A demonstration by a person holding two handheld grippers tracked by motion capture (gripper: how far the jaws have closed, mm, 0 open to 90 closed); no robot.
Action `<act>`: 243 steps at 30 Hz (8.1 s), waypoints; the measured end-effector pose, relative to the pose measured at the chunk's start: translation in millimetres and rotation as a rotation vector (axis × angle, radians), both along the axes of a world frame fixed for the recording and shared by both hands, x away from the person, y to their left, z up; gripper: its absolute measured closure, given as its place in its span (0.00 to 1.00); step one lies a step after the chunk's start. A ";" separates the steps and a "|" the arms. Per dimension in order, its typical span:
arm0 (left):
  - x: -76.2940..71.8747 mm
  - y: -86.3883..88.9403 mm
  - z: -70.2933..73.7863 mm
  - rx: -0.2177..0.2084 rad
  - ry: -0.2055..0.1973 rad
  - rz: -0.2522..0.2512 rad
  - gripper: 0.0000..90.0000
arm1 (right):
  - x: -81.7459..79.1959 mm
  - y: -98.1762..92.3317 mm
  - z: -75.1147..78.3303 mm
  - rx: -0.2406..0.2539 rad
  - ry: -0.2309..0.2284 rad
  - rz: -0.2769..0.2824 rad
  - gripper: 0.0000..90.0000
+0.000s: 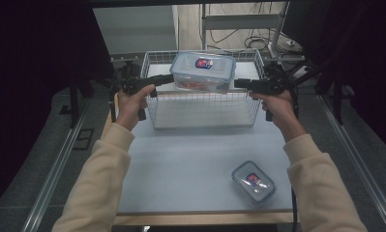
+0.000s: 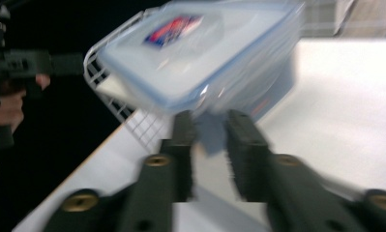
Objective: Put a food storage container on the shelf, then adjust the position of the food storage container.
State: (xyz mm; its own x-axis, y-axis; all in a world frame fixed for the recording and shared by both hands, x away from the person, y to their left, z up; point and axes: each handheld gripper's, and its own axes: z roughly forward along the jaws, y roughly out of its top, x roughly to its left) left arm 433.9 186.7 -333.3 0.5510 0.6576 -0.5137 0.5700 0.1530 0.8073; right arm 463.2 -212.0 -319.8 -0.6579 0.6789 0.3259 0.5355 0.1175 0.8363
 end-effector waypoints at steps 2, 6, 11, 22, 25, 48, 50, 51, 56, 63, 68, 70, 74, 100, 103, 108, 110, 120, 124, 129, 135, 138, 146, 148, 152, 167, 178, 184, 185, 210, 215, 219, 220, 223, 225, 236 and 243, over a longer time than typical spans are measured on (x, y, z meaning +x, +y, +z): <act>-4.3 0.2 -3.3 0.000 0.000 -0.006 0.37 | -4.1 5.5 -7.6 -0.023 -0.008 0.027 0.99; -9.4 0.4 -10.4 0.002 0.000 -0.019 0.38 | -4.5 19.3 -21.5 -0.050 -0.006 0.067 0.99; -13.2 2.0 -17.0 0.006 0.005 -0.024 0.37 | 0.8 34.4 -29.7 -0.063 -0.014 0.090 0.99; -18.7 5.6 -24.2 0.009 0.014 -0.029 0.37 | 12.3 40.3 -25.5 -0.074 -0.034 0.058 0.99; -19.5 4.7 -25.2 0.015 0.013 -0.033 0.37 | 17.7 37.7 -26.5 -0.069 -0.027 0.034 0.99; -21.8 0.2 -28.4 0.033 0.016 -0.039 0.37 | 23.3 28.0 -29.7 -0.048 -0.032 -0.012 0.99; -23.5 0.6 -29.6 0.036 0.017 -0.037 0.37 | 20.2 25.1 -29.6 -0.040 -0.030 -0.006 0.99; -24.2 1.1 -30.4 0.035 0.017 -0.038 0.37 | 18.6 22.7 -29.7 -0.035 -0.033 -0.005 0.99; -32.0 1.0 -33.2 0.039 0.012 -0.042 0.37 | 6.6 9.6 -31.1 -0.022 -0.033 0.003 0.99; -49.9 -4.3 -43.2 0.049 0.000 -0.064 0.37 | -18.1 -12.0 -40.0 0.001 -0.032 0.027 0.99; -64.0 -3.9 -60.4 0.064 0.002 -0.064 0.37 | -39.1 -28.8 -56.9 0.030 -0.007 0.038 0.99; -69.5 -2.9 -68.5 0.065 0.007 -0.063 0.37 | -47.9 -35.5 -64.7 0.041 0.002 0.042 0.99; -80.0 -1.3 -85.5 0.068 0.034 -0.065 0.36 | -65.7 -51.0 -81.2 0.037 0.013 0.040 0.99; -124.1 -11.9 -160.0 0.154 0.127 -0.115 0.34 | -128.2 -99.3 -144.7 0.010 0.064 0.020 0.99; -124.4 -12.5 -165.6 0.159 0.140 -0.111 0.34 | -128.1 -96.4 -146.5 -0.009 0.062 0.023 0.99; -125.9 -13.5 -168.4 0.166 0.139 -0.110 0.34 | -129.6 -96.4 -147.5 -0.016 0.058 0.019 0.99; -127.0 -14.3 -169.8 0.169 0.138 -0.111 0.34 | -130.6 -97.5 -148.1 -0.016 0.060 0.015 0.99; -127.7 -17.2 -173.3 0.185 0.140 -0.118 0.34 | -144.1 -108.7 -149.1 -0.012 0.060 0.008 0.99; -127.0 -17.0 -174.4 0.186 0.144 -0.119 0.34 | -146.2 -115.4 -148.6 -0.003 0.060 -0.010 0.99; -126.5 -15.6 -177.6 0.197 0.151 -0.119 0.34 | -154.9 -122.1 -150.5 -0.013 0.064 -0.018 0.99; -126.7 -15.4 -178.5 0.203 0.153 -0.122 0.34 | -181.7 -137.0 -158.4 -0.064 0.071 -0.050 0.99; -126.0 -16.2 -178.6 0.198 0.156 -0.124 0.34 | -200.0 -145.3 -162.8 -0.094 0.076 -0.067 0.99; -123.3 -15.7 -179.4 0.181 0.168 -0.119 0.34 | -238.7 -143.3 -182.2 -0.194 0.138 -0.007 0.99; -123.3 -15.6 -179.4 0.183 0.168 -0.119 0.34 | -242.0 -137.5 -186.5 -0.210 0.152 0.024 0.99; -123.0 -15.3 -179.7 0.186 0.169 -0.120 0.34 | -241.5 -125.0 -190.0 -0.235 0.173 0.069 0.99; -121.5 -13.5 -180.6 0.185 0.175 -0.111 0.34 | -215.6 -116.3 -194.8 -0.214 0.193 0.056 0.99; -120.3 -10.5 -182.1 0.187 0.177 -0.099 0.34 | -182.0 -92.9 -194.9 -0.226 0.192 0.061 0.99; -119.6 -9.3 -183.6 0.187 0.183 -0.096 0.34 | -170.6 -75.5 -195.2 -0.238 0.186 0.074 0.99; -119.6 -9.3 -183.6 0.187 0.183 -0.096 0.34 | -169.7 -73.1 -194.8 -0.240 0.185 0.073 0.99; -119.3 -6.0 -184.8 0.180 0.188 -0.075 0.34 | -132.5 -13.4 -197.7 -0.254 0.154 0.113 0.99; -118.8 -4.3 -185.2 0.187 0.186 -0.076 0.34 | -149.3 -11.2 -193.9 -0.211 0.167 0.151 0.99; -119.2 -5.1 -184.7 0.179 0.187 -0.070 0.34 | -159.4 -2.2 -194.0 -0.220 0.158 0.187 0.99; -119.2 -5.1 -184.7 0.179 0.187 -0.070 0.34 | -160.4 0.0 -194.1 -0.220 0.159 0.191 0.99; -119.1 -4.8 -184.9 0.188 0.187 -0.075 0.34 | -160.8 6.4 -195.5 -0.225 0.154 0.201 0.99; -119.2 -4.5 -184.7 0.186 0.187 -0.074 0.34 | -160.6 11.1 -196.7 -0.226 0.151 0.204 0.99; -119.2 -6.6 -185.0 0.183 0.188 -0.072 0.34 | -158.4 23.8 -200.2 -0.235 0.127 0.205 0.99; -118.8 -6.8 -185.6 0.194 0.182 -0.080 0.34 | -155.8 27.3 -203.7 -0.239 0.115 0.202 0.99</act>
